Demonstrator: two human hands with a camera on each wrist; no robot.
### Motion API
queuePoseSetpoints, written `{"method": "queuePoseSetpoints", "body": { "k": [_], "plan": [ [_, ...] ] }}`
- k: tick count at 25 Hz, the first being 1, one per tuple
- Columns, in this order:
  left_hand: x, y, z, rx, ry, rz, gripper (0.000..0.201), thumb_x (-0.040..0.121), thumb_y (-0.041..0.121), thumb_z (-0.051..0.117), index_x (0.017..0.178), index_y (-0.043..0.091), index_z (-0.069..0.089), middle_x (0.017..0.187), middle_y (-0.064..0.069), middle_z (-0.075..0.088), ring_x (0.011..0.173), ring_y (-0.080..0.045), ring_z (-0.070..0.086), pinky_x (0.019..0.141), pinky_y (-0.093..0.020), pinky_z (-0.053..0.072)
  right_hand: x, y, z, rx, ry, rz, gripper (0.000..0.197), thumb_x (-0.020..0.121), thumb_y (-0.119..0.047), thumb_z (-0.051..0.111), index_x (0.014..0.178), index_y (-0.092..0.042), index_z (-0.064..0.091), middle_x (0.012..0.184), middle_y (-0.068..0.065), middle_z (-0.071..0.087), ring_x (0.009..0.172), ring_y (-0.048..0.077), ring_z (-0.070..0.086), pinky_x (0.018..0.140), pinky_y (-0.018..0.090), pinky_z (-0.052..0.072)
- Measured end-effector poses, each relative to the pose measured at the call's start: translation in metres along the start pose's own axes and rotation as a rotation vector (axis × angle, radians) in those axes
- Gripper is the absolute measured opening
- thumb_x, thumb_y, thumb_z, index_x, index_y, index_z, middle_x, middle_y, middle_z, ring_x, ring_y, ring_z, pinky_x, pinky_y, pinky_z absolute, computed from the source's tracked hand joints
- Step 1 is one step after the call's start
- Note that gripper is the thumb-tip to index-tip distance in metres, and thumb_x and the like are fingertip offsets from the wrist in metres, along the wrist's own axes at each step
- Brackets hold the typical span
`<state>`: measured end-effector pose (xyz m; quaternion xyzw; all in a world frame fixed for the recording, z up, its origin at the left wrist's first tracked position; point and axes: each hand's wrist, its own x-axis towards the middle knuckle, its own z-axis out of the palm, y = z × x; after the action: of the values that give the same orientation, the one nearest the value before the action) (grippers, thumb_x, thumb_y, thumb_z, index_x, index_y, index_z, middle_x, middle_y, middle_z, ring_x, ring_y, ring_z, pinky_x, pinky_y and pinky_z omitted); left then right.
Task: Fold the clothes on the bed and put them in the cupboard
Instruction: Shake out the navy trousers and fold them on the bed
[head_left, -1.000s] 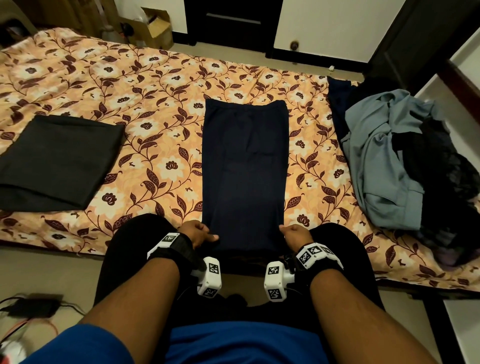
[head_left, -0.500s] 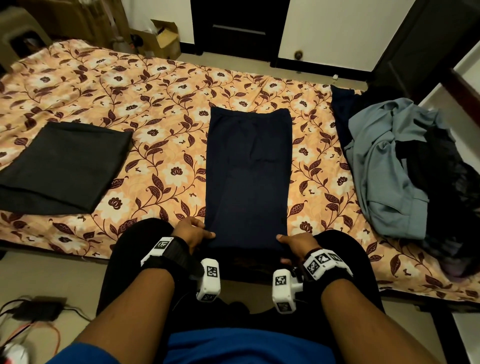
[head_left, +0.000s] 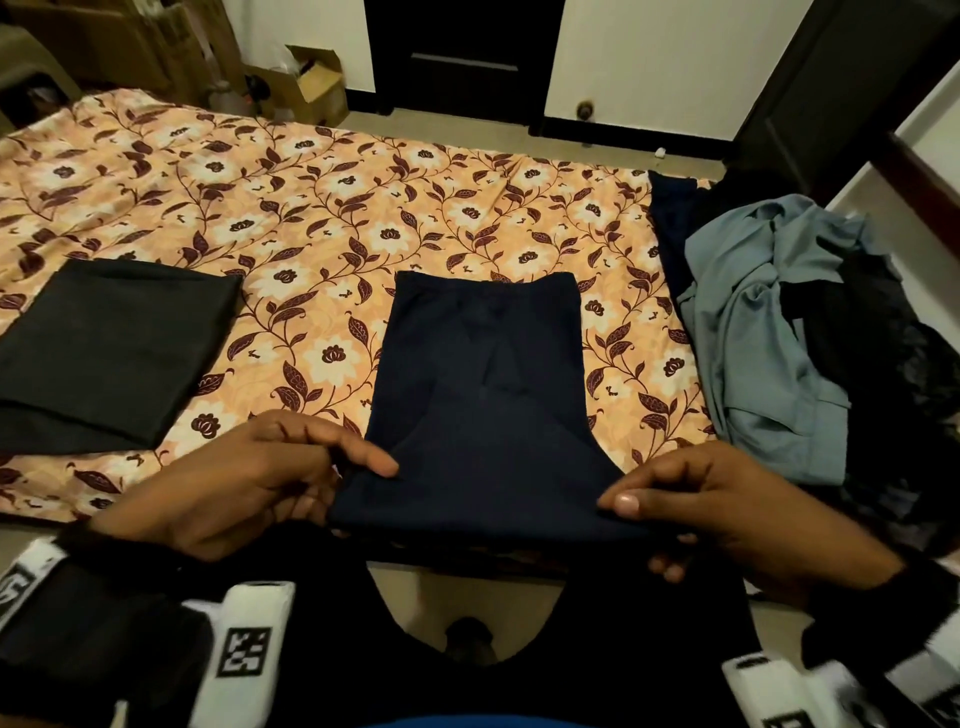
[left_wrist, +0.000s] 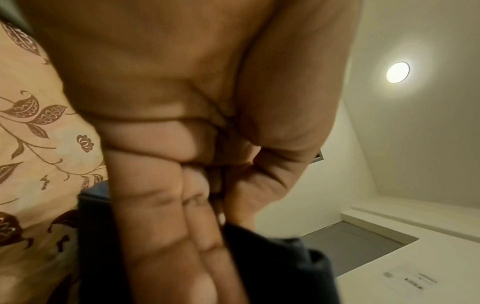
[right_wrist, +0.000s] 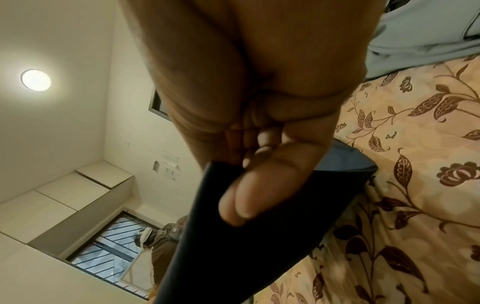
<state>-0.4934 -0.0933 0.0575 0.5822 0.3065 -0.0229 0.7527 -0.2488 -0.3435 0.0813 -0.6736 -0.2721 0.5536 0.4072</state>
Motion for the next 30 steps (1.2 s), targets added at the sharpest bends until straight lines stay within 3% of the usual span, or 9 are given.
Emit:
{"method": "queuePoseSetpoints", "body": {
  "k": [2, 5, 10, 14, 17, 19, 22, 25, 30],
  "plan": [
    [-0.002, 0.009, -0.006, 0.003, -0.054, 0.042, 0.020, 0.075, -0.008, 0.071, 0.095, -0.007, 0.072, 0.067, -0.015, 0.069, 0.052, -0.015, 0.066, 0.047, -0.014, 0.050, -0.003, -0.003, -0.011, 0.082, -0.155, -0.017, 0.041, 0.058, -0.023, 0.083, 0.098, -0.017, 0.076, 0.094, 0.011, 0.073, 0.079, 0.023, 0.071, 0.064, 0.026, 0.056],
    [0.014, 0.008, -0.018, 0.181, -0.124, 0.099, 0.065, 0.045, 0.032, 0.094, 0.104, 0.013, 0.076, 0.099, -0.014, 0.074, 0.086, -0.023, 0.072, 0.073, -0.024, 0.058, 0.020, -0.004, -0.023, 0.018, -0.102, -0.087, 0.047, 0.055, -0.019, 0.086, 0.101, -0.022, 0.074, 0.100, 0.010, 0.073, 0.092, 0.025, 0.070, 0.075, 0.029, 0.058],
    [0.111, 0.031, -0.034, 0.248, 0.330, 0.232, 0.012, 0.081, 0.006, 0.071, 0.075, -0.004, 0.072, 0.054, -0.009, 0.056, 0.047, -0.018, 0.047, 0.042, -0.020, 0.039, 0.120, -0.029, -0.048, -0.133, 0.374, -0.283, 0.013, 0.085, -0.006, 0.065, 0.089, -0.016, 0.073, 0.073, -0.003, 0.070, 0.061, 0.008, 0.058, 0.050, 0.019, 0.046],
    [0.223, 0.070, -0.064, 0.146, 0.481, 0.335, 0.010, 0.092, 0.021, 0.065, 0.088, 0.020, 0.075, 0.087, 0.002, 0.073, 0.086, -0.017, 0.068, 0.075, -0.032, 0.053, 0.247, -0.066, -0.093, 0.070, 0.454, -0.266, 0.018, 0.099, -0.016, 0.048, 0.110, -0.019, 0.061, 0.107, 0.003, 0.067, 0.090, 0.015, 0.063, 0.071, 0.029, 0.052],
    [0.283, 0.031, -0.087, 0.279, 0.506, 0.024, 0.049, 0.092, 0.044, 0.061, 0.127, 0.009, 0.059, 0.122, -0.015, 0.064, 0.107, -0.034, 0.063, 0.092, -0.042, 0.051, 0.316, -0.035, -0.106, -0.087, 0.455, -0.047, 0.043, 0.099, -0.021, 0.047, 0.141, -0.019, 0.040, 0.127, 0.005, 0.056, 0.104, 0.022, 0.055, 0.085, 0.037, 0.047],
    [0.285, -0.026, -0.086, 0.342, 0.505, -0.109, 0.058, 0.084, 0.046, 0.071, 0.126, 0.007, 0.061, 0.121, -0.014, 0.066, 0.106, -0.033, 0.065, 0.095, -0.044, 0.051, 0.322, 0.020, -0.087, -0.215, 0.406, 0.126, 0.056, 0.095, -0.020, 0.057, 0.145, -0.010, 0.034, 0.137, 0.009, 0.049, 0.117, 0.026, 0.052, 0.097, 0.034, 0.042],
    [0.267, -0.080, -0.074, 0.267, 0.594, -0.029, 0.032, 0.080, 0.034, 0.078, 0.103, 0.013, 0.070, 0.101, -0.004, 0.073, 0.092, -0.024, 0.069, 0.086, -0.040, 0.054, 0.290, 0.105, -0.056, -0.134, 0.488, 0.194, 0.057, 0.087, -0.023, 0.068, 0.136, -0.010, 0.044, 0.131, 0.013, 0.054, 0.120, 0.028, 0.053, 0.099, 0.033, 0.043],
    [0.255, -0.093, -0.062, 0.374, 0.731, -0.030, 0.010, 0.089, 0.019, 0.069, 0.091, 0.010, 0.070, 0.091, -0.008, 0.071, 0.087, -0.027, 0.066, 0.076, -0.031, 0.047, 0.274, 0.134, -0.053, -0.044, 0.566, 0.154, 0.019, 0.085, -0.018, 0.070, 0.098, -0.007, 0.062, 0.098, 0.008, 0.068, 0.093, 0.024, 0.064, 0.087, 0.039, 0.053],
    [0.253, -0.092, -0.055, 0.547, 0.757, -0.048, 0.017, 0.095, 0.013, 0.057, 0.099, 0.003, 0.071, 0.099, -0.017, 0.071, 0.095, -0.034, 0.063, 0.076, -0.032, 0.043, 0.255, 0.113, -0.058, -0.042, 0.545, 0.129, 0.031, 0.080, -0.004, 0.071, 0.070, -0.012, 0.044, 0.069, 0.003, 0.050, 0.068, 0.017, 0.049, 0.064, 0.029, 0.041]
  ]
}}
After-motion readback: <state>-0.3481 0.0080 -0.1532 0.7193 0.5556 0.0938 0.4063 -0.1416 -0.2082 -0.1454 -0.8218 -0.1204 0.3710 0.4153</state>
